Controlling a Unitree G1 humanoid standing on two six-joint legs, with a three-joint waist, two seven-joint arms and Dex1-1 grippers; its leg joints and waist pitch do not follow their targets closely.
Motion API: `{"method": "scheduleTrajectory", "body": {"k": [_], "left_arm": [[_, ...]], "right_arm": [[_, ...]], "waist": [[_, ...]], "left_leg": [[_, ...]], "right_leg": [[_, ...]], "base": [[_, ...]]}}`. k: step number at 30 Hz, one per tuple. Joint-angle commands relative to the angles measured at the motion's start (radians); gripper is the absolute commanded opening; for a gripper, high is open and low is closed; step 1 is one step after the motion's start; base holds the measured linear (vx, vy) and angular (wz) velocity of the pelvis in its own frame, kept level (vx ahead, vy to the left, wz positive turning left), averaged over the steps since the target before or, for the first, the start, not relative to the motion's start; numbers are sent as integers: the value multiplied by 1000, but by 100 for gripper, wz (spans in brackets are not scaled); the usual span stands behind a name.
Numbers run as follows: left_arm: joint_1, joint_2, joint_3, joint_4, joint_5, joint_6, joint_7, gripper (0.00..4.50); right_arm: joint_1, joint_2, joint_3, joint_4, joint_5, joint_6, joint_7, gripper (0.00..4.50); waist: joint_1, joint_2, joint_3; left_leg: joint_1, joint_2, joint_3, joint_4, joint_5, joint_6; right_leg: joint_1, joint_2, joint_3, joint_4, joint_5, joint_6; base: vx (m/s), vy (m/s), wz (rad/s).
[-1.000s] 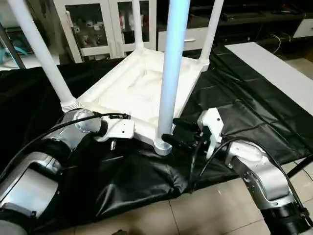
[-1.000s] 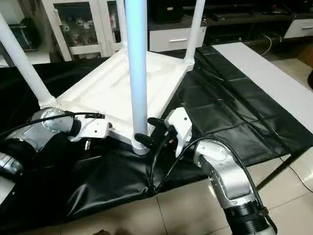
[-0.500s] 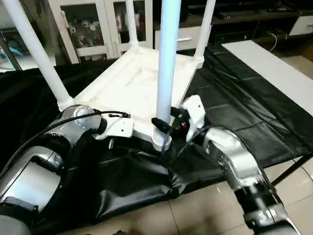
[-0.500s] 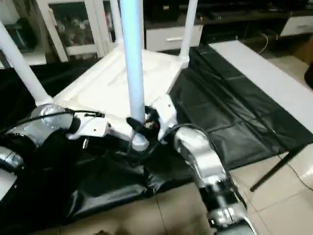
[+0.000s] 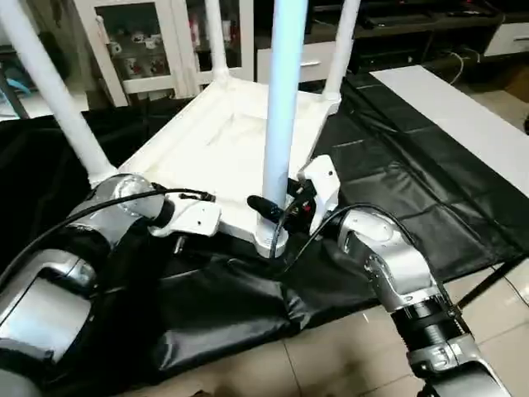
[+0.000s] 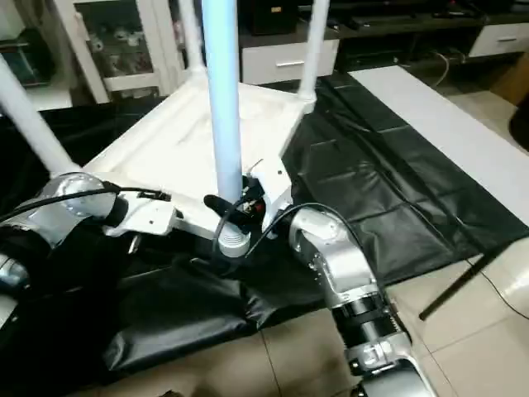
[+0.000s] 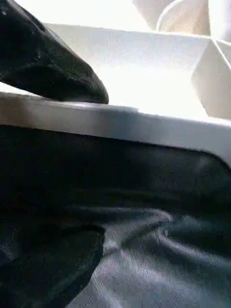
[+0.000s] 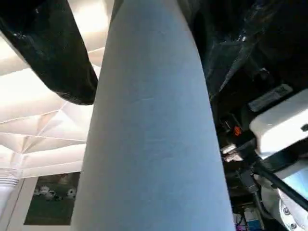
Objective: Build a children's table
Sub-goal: Rotate table base
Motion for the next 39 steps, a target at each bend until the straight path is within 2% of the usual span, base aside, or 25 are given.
{"method": "scheduleTrajectory", "body": {"k": [1, 2, 4, 6, 7, 9, 11, 12, 13, 14, 15, 18, 21, 24, 25, 26, 27, 28, 29, 32, 33, 37, 38, 39], "left_arm": [[62, 53, -31, 2, 17, 12, -104, 443], [77, 63, -31, -18, 12, 16, -118, 443], [105, 81, -30, -59, 2, 30, -142, 443], [139, 99, -25, -116, -15, 56, -169, 443], [167, 113, -18, -174, -32, 87, -193, 443], [167, 113, -18, -174, -32, 87, -193, 443], [207, 129, -4, -265, -67, 149, -231, 443], [223, 136, 2, -303, -83, 177, -245, 443], [230, 138, 5, -319, -90, 189, -250, 443], [260, 145, 17, -392, -123, 242, -267, 443], [271, 147, 23, -420, -134, 262, -268, 443], [289, 140, 36, -465, -154, 291, -254, 443], [318, 91, 75, -536, -206, 356, -197, 443], [328, 37, 107, -551, -225, 363, -111, 443], [328, 32, 110, -547, -223, 357, -98, 443], [323, -1, 134, -527, -218, 329, -15, 443], [322, -13, 145, -518, -220, 316, 11, 443], [320, -34, 166, -504, -227, 292, 61, 443], [320, -44, 179, -497, -234, 281, 83, 443], [318, -49, 199, -476, -228, 260, 126, 443], [316, -46, 204, -460, -212, 241, 152, 443], [305, -21, 221, -404, -180, 191, 215, 443], [304, -20, 234, -402, -192, 191, 219, 443], [313, -31, 265, -428, -240, 210, 207, 443]], "right_arm": [[-12, -47, -85, -13, 4, 6, -21, 309], [-10, -58, -88, -17, 4, 4, -11, 309], [-4, -78, -91, -26, 7, 1, 9, 309], [2, -97, -97, -35, 13, -2, 30, 309], [1, -108, -102, -28, 10, -12, 29, 309], [1, -108, -102, -28, 10, -12, 29, 309], [-12, -111, -118, 10, 3, -31, 1, 309], [-18, -110, -126, 25, 1, -38, -11, 309], [-21, -109, -129, 32, 1, -41, -17, 309], [-35, -104, -147, 66, -2, -55, -48, 309], [-38, -103, -151, 76, -1, -58, -56, 309], [-41, -101, -148, 93, -1, -67, -62, 309], [-48, -83, -141, 139, -12, -92, -90, 309], [-53, -65, -131, 162, -20, -109, -101, 309], [-53, -63, -130, 161, -19, -109, -101, 309], [-52, -51, -126, 150, -11, -106, -94, 309], [-49, -48, -124, 142, -10, -102, -91, 309], [-44, -41, -119, 125, -10, -96, -88, 309], [-39, -38, -115, 112, -6, -89, -81, 309], [-19, -39, -102, 72, 1, -73, -63, 309], [-7, -40, -98, 52, 5, -67, -56, 309], [40, -53, -94, -30, 17, -42, -51, 309], [54, -58, -95, -57, 22, -33, -50, 309], [76, -67, -99, -99, 32, -19, -46, 309]], "waist": [[10, 7, -67], [7, 2, -67], [1, 5, -65], [-3, 2, -64], [-3, 4, -65], [-7, 5, -62], [-7, 8, -61], [-8, 14, -60], [-9, 13, -61], [-11, 12, -61], [-12, 11, -61], [-13, 11, -62], [-12, 10, -61], [-9, 6, -61], [-5, 7, -62], [-4, 5, -62], [4, 6, -64], [4, 6, -64], [8, 2, -67], [8, 1, -68], [8, -3, -68], [9, -1, -67], [9, -1, -67], [10, -1, -66]], "left_leg": [[10, 32, -8, -80, -213, -24], [8, 30, -7, -80, -211, -20], [9, 31, -7, -80, -220, -16], [9, 33, -7, -80, -228, -13], [9, 35, -7, -80, -228, -13], [10, 32, -5, -81, -239, -12], [12, 34, -6, -83, -256, -23], [13, 33, -6, -84, -266, -27], [15, 33, -5, -83, -273, -31], [15, 37, -7, -85, -278, -37], [15, 33, -4, -84, -279, -35], [15, 31, -3, -83, -270, -31], [17, 29, 0, -81, -259, -29], [15, 28, 0, -79, -260, -22], [18, 28, 0, -78, -258, -19], [16, 29, 0, -79, -255, -15], [18, 29, 1, -77, -245, -14], [18, 29, 1, -77, -245, -14], [14, 30, 0, -76, -225, -6], [10, 29, -1, -75, -188, 6], [9, 27, 0, -74, -174, 12], [9, 27, -1, -75, -178, 13], [9, 27, -1, -75, -178, 13], [10, 28, -2, -77, -182, 10]], "right_leg": [[56, -55, 38, -51, -58, -259], [57, -53, 38, -51, -59, -259], [54, -53, 38, -53, -81, -263], [54, -53, 39, -54, -99, -264], [55, -56, 39, -52, -98, -266], [49, -50, 38, -56, -121, -264], [48, -52, 40, -57, -150, -260], [46, -50, 40, -57, -159, -259], [44, -51, 41, -58, -159, -260], [45, -54, 41, -55, -155, -267], [44, -48, 41, -58, -161, -264], [45, -47, 42, -58, -155, -263], [42, -44, 42, -59, -150, -267], [44, -44, 42, -62, -165, -259], [42, -45, 42, -63, -167, -256], [43, -43, 42, -63, -167, -250], [42, -43, 42, -62, -158, -247], [42, -43, 42, -62, -158, -247], [45, -43, 41, -59, -131, -245], [48, -40, 39, -53, -76, -239], [48, -40, 39, -52, -72, -236], [48, -41, 41, -58, -106, -205], [48, -41, 41, -58, -106, -205], [47, -42, 41, -59, -116, -205]], "base": [[0, 0, 0], [0, 0, 0], [0, 0, 0], [0, 0, 0], [0, 0, 0], [0, 0, 0], [0, 0, 0], [0, 0, 0], [0, 0, 0], [0, 0, 0], [0, 0, 0], [0, 0, 0], [0, 0, 0], [0, 0, 0], [0, 0, 0], [0, 0, 0], [0, 0, 0], [0, 0, 0], [0, 0, 0], [0, 0, 0], [0, 0, 0], [0, 0, 0], [0, 0, 0], [0, 0, 0]]}}
